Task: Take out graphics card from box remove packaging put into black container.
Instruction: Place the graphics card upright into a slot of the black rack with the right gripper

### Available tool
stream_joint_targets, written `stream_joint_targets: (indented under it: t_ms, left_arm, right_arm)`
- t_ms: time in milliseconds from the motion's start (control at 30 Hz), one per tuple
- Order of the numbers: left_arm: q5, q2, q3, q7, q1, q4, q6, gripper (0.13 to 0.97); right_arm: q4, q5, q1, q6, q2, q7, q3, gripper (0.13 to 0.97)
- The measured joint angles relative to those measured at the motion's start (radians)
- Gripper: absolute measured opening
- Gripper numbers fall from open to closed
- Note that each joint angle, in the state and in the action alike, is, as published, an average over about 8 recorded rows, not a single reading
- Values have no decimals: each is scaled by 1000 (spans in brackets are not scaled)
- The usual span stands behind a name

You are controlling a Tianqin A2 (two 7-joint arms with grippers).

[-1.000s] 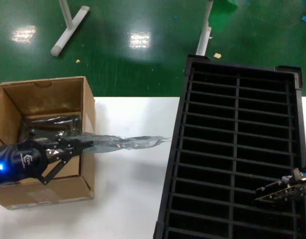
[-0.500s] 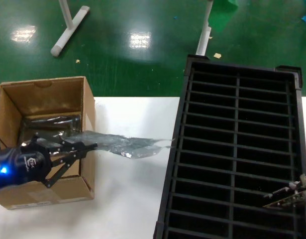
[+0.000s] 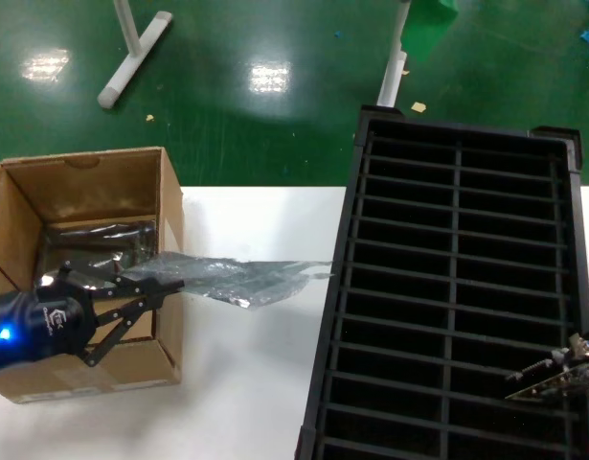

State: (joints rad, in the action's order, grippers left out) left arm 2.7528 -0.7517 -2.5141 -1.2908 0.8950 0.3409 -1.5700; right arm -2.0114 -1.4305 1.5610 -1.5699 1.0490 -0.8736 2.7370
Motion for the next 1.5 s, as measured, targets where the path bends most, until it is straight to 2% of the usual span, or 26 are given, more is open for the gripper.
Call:
stream_joint_targets:
  t_ms: [367,767,1333,1500]
  left_arm:
    - [0,9,7,1,1,-32,0,142]
    - [0,18,8,3,4,-50,0,142]
    - [0,21,6,4,4,-51,0,142]
    - [0,21,4,5,5,-52,0,142]
  right_arm:
    - [34,24,-24,0,-45,5,-6,196]
    - [31,39,-76,0,-50,1,-45,196]
    - [23,89,-189,0,-76,11,-166,196]
    - [29,95,-212,0,-84,18,-192,234]
